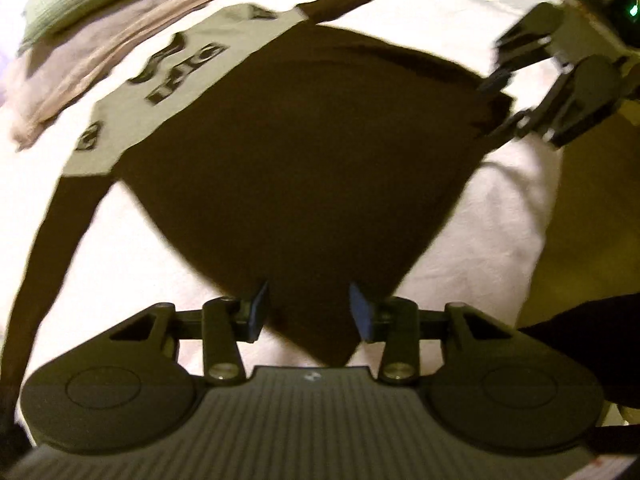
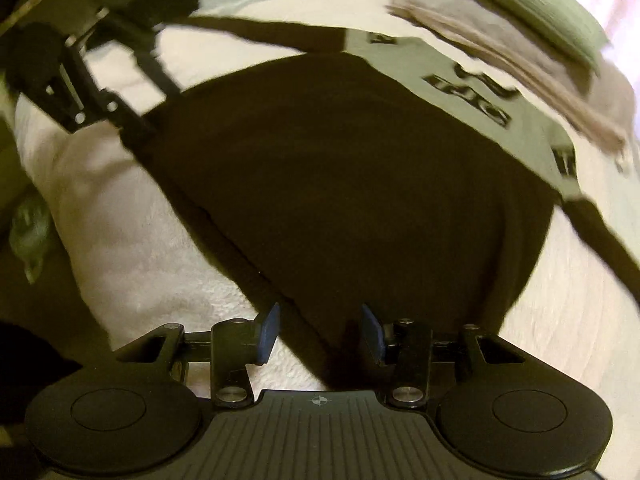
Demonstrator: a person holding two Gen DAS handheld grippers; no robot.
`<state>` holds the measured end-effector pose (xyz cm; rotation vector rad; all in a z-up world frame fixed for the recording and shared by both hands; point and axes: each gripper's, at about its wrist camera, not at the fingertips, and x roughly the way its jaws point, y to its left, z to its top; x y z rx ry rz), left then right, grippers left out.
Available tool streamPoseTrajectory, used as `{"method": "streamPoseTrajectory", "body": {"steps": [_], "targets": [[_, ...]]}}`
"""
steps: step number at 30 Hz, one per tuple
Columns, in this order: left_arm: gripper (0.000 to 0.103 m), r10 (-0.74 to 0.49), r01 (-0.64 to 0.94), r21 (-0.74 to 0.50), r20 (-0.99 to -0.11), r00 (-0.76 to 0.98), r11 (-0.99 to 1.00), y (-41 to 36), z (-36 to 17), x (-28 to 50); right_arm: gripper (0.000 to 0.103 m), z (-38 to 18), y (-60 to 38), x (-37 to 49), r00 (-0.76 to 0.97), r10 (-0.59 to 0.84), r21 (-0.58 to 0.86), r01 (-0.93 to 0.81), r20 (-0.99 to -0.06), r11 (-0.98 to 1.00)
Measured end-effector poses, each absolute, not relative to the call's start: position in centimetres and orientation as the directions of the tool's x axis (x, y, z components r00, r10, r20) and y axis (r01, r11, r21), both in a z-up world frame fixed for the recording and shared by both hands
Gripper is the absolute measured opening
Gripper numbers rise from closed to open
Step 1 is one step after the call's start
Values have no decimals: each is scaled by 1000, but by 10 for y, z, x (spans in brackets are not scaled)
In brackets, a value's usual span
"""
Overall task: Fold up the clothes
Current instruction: 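Lay the sleeves flat and grasp the hem corners with both grippers, then release the black hem and lift both grippers off the sweater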
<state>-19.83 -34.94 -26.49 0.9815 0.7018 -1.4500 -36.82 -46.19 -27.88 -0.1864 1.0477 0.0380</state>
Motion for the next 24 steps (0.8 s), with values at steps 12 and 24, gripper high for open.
{"method": "streamPoseTrajectory", "body": {"steps": [12,24], "targets": [[40,-440,894,236,-896,49,-382,-353,-304,-227,0,-300,-440,-361,493,-96,-257,-269,-865,928],[4,-424,912,233,-903,75,-336,-339,-291,-208,0,-277,-415,-365,472,-32,-179,-271,-881,946]]}}
